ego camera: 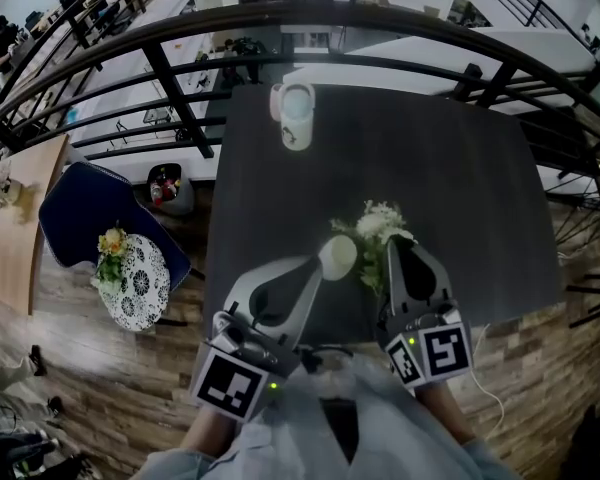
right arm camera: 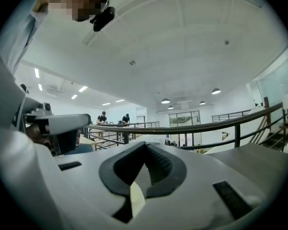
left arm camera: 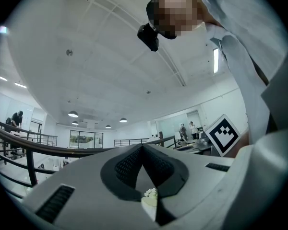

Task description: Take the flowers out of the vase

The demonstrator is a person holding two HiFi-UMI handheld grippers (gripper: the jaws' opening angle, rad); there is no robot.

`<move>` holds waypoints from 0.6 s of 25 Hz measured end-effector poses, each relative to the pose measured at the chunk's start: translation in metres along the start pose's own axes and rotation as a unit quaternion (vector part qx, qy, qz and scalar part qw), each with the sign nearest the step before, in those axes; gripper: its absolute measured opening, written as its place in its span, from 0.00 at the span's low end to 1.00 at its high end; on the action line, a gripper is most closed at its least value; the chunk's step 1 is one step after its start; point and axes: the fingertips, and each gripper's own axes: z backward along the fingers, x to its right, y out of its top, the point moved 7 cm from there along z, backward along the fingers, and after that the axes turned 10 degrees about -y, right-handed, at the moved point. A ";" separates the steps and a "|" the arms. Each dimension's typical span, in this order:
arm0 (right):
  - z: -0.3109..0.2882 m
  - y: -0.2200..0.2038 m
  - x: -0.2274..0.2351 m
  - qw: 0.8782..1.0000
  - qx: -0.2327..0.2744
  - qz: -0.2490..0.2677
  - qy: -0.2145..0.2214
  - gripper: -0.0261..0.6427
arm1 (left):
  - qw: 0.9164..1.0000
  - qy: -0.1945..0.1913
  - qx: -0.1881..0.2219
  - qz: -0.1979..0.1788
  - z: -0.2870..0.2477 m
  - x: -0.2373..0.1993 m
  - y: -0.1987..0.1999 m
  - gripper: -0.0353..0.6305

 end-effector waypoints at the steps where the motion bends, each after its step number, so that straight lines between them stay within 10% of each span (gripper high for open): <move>1: 0.001 0.003 0.000 1.000 0.006 -0.005 -0.002 0.03 | 1.000 0.000 0.000 -0.001 0.001 0.000 0.000 0.05; 15: 0.006 0.011 0.001 1.000 0.019 -0.010 0.010 0.03 | 1.000 0.006 0.004 -0.001 0.001 -0.003 0.000 0.05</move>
